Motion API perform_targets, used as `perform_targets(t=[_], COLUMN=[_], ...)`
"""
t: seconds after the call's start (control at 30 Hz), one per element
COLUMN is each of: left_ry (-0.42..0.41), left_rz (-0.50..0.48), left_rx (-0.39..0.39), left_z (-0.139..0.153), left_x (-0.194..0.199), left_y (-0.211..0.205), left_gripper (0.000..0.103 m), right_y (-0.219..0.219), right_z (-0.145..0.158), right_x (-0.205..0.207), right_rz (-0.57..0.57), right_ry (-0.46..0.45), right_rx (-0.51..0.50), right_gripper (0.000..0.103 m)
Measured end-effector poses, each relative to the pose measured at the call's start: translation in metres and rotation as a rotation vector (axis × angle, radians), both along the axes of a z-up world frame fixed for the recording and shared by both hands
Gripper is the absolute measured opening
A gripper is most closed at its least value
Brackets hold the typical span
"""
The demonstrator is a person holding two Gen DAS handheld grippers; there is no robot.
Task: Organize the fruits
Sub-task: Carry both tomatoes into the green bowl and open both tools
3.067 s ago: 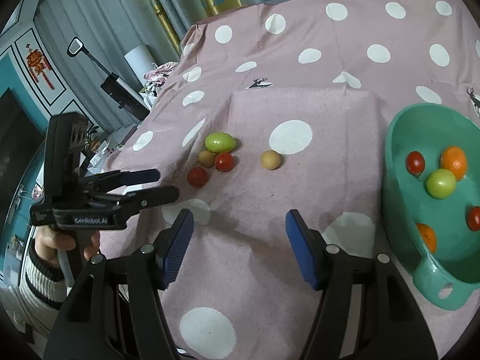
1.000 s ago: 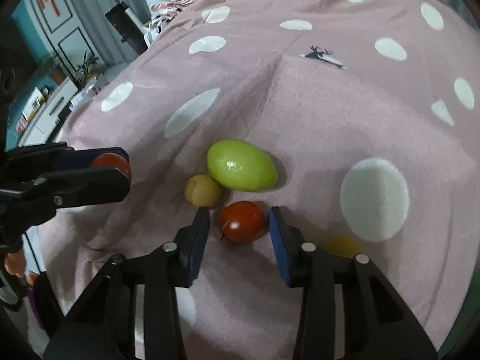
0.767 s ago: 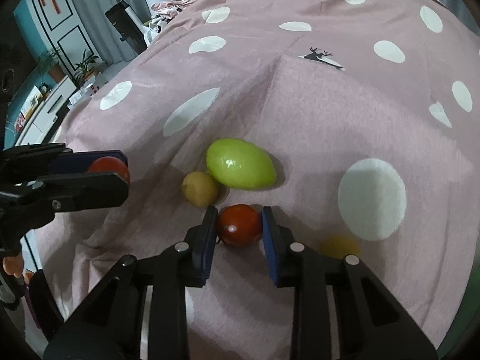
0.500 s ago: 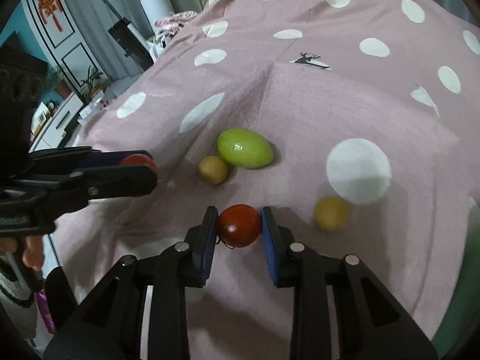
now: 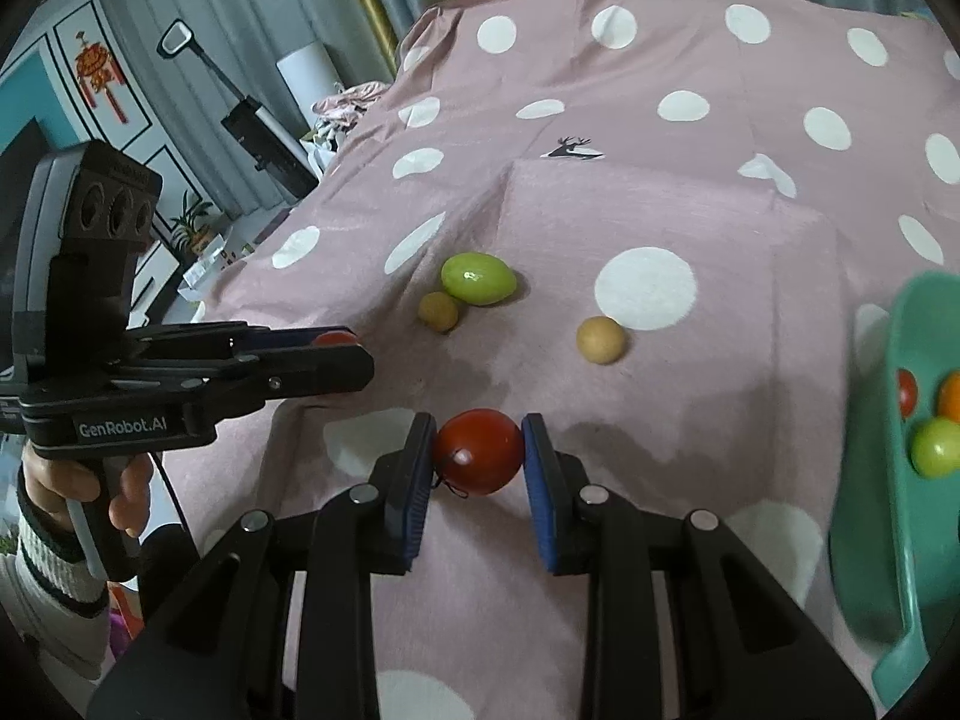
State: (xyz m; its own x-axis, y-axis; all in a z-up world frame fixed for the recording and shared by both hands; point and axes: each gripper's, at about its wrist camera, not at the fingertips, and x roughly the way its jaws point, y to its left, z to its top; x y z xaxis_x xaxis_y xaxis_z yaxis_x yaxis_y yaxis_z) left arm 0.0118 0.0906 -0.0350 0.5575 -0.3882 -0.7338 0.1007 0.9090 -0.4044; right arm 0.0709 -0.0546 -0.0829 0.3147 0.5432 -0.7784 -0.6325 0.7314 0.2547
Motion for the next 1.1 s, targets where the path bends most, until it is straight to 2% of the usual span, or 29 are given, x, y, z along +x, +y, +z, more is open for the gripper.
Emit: perform_targets(t=[0.57, 1.1], left_ry=[-0.037, -0.101], left_rz=[-0.040, -0.159], left_rx=[0.049, 0.081], left_z=[0.024, 0.048], left_x=[-0.001, 0.023], left_y=[-0.038, -0.095], left_gripper=[0.029, 0.029], right_y=[-0.045, -0.104], right_z=[0.025, 0.045], right_x=[-0.015, -0.013], right_rz=[-0.079, -0.201], right_ry=[-0.057, -0.112], right_rx=[0.072, 0.130], right_gripper=[0.030, 0.029])
